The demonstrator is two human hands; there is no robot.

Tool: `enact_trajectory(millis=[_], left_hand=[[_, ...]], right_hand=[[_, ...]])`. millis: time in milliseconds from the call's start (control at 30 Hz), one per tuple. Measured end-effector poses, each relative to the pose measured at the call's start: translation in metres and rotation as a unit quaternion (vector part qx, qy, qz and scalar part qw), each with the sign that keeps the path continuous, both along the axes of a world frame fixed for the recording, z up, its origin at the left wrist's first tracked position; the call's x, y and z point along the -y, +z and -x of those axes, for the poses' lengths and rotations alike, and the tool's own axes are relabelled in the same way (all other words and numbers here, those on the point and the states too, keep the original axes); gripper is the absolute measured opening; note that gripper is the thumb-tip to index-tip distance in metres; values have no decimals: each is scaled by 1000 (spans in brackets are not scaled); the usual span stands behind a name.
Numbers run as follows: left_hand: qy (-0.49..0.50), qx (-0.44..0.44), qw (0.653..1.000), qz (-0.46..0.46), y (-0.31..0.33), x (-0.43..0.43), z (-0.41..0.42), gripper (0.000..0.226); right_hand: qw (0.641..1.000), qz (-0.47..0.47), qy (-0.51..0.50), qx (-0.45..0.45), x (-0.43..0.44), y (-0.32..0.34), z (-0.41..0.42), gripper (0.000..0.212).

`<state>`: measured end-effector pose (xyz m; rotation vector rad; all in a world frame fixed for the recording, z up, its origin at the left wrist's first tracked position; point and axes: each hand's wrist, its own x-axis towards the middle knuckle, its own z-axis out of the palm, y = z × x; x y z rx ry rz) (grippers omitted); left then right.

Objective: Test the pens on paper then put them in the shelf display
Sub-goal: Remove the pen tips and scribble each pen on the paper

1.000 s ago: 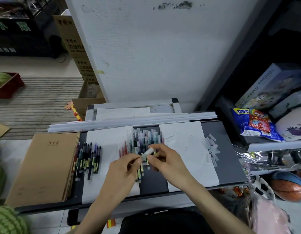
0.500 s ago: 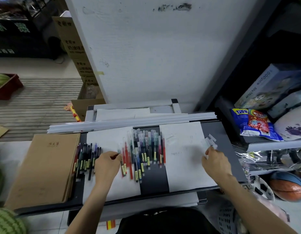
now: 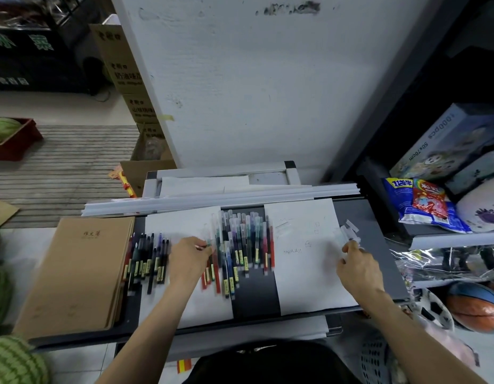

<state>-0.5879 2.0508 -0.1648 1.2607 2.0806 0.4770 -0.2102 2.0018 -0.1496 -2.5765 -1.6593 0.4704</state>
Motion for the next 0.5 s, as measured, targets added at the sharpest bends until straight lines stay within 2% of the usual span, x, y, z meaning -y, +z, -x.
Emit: enact_trajectory(millis=[133, 300, 367, 500], left_hand=[[-7, 6, 1000, 0, 0, 1, 0, 31], [-24, -18, 1000, -7, 2, 7, 12, 24], [-29, -57, 998, -13, 5, 13, 26, 20], [-55, -203, 977, -28, 8, 19, 64, 13]], right_hand=[[999, -28, -1, -30, -1, 3, 12, 23], [991, -62, 49, -112, -5, 10, 48, 24], [986, -72, 81, -131, -6, 15, 63, 25], [975, -84, 162, -127, -6, 27, 87, 28]])
